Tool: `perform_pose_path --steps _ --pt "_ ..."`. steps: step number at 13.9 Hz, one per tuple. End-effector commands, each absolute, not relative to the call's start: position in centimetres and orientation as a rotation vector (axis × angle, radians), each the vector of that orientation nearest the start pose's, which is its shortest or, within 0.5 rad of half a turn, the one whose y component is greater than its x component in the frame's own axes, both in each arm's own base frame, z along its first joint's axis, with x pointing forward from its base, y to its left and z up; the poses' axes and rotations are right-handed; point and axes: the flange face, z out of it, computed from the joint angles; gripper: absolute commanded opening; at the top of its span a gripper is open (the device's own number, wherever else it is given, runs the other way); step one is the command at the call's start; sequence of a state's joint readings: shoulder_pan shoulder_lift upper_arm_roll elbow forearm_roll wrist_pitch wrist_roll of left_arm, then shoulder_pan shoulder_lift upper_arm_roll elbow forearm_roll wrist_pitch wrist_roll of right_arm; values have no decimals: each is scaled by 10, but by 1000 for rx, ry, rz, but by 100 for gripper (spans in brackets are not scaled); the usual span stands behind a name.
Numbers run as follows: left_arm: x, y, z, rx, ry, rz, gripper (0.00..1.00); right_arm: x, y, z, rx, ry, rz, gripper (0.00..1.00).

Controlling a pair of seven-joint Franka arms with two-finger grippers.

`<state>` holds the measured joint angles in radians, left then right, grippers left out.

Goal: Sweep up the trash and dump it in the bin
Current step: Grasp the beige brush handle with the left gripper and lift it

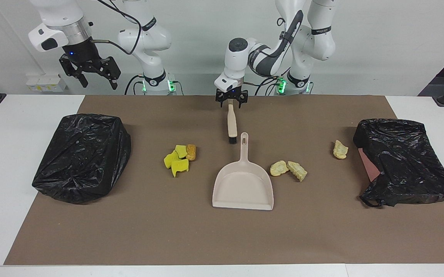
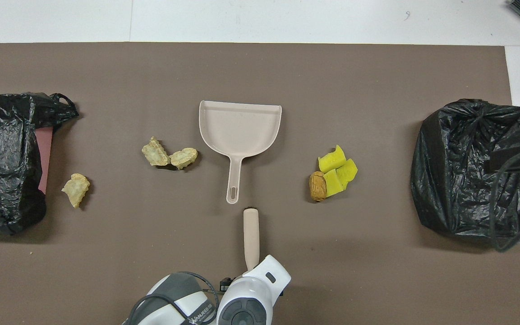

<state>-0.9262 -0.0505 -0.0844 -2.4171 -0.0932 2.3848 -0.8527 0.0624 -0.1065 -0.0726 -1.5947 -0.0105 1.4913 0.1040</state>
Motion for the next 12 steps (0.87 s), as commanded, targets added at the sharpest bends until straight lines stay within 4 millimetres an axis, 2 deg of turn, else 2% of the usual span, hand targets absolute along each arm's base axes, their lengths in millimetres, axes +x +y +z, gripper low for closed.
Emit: perform_pose_path --steps 1,4,8,9,10,12 --pt "259 -407 337 -3201 99 58 0 506 -10 664 -3118 131 11 100" --pt "276 -390 352 -3157 51 116 0 506 -11 664 -3118 134 11 100" --pt "307 -353 374 -3087 -74 195 0 506 0 665 -3117 102 11 100" --pt "316 -339 383 -3075 -116 195 0 505 10 666 -3121 72 6 100" --pt "328 -324 394 -3057 -150 175 0 505 29 667 -3122 36 -7 100" --pt "360 -294 408 -3031 -237 153 0 506 39 663 -3121 15 -5 100"
